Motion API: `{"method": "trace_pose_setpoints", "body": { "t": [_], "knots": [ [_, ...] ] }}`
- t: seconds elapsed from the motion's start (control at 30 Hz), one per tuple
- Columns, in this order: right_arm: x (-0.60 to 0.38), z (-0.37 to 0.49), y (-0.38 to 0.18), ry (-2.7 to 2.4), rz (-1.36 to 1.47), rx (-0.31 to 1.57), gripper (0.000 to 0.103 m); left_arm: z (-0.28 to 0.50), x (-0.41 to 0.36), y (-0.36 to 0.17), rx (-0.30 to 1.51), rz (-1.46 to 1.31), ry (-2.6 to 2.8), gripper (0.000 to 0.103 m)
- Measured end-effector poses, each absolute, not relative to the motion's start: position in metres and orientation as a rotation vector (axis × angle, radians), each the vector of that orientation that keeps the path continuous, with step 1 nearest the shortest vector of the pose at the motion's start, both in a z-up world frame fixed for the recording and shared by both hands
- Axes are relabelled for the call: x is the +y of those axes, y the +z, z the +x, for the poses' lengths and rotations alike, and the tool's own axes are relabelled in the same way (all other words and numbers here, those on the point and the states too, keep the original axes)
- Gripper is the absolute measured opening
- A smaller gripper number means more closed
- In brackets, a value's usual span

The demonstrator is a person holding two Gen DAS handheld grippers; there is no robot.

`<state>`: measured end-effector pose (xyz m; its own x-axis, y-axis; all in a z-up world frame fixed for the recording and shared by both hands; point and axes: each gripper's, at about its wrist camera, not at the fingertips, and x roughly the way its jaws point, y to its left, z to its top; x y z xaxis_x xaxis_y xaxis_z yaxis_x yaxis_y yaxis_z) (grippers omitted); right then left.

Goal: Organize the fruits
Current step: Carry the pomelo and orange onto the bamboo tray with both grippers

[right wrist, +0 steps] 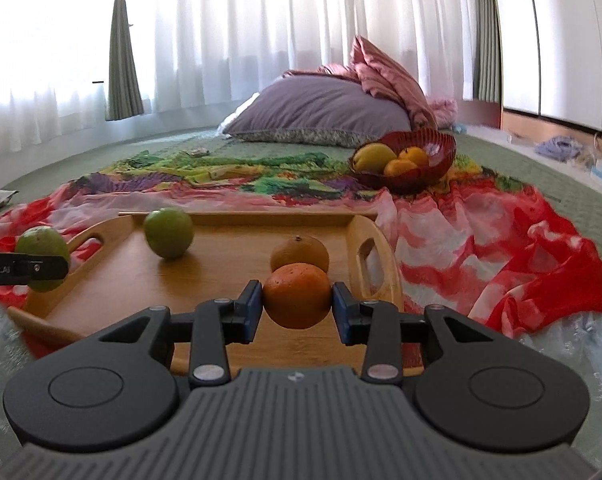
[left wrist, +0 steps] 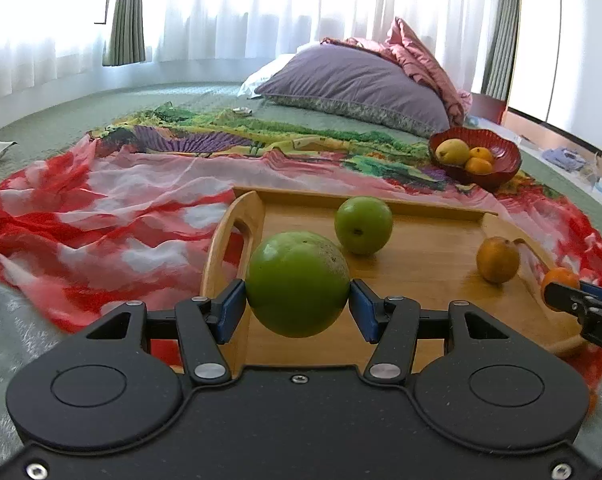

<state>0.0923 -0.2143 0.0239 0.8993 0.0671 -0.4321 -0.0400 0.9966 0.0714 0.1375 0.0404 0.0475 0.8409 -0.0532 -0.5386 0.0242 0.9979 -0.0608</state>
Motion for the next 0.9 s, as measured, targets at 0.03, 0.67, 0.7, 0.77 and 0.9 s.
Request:
{"method": "trace_pose_setpoints", "body": {
  "t": [0.03,0.67,0.7,0.77,0.9],
  "knots": [
    [-0.216,0.097,0.023,0.055,0.069,0.455,0.042,0.142,0.040,0.045,0.573,-0.045,-0.035,0.054],
    [-0.222,0.136,0.004,0.064,0.090,0.566,0.042,0.185,0.038,0.023,0.652,-0.035,0.009,0.054],
    [-0.222,0.136,0.004,0.065,0.088,0.566,0.042,0.185,0.037,0.023,0.653,-0.034,0.009,0.054],
    [-0.222,0.136,0.004,0.066,0.084,0.566,0.042,0.185,0.036,0.023,0.651,-0.030,0.011,0.054],
    [-0.222,0.136,0.004,0.069,0.082,0.567,0.042,0.185,0.036,0.023,0.651,-0.030,0.009,0.054]
  ]
}}
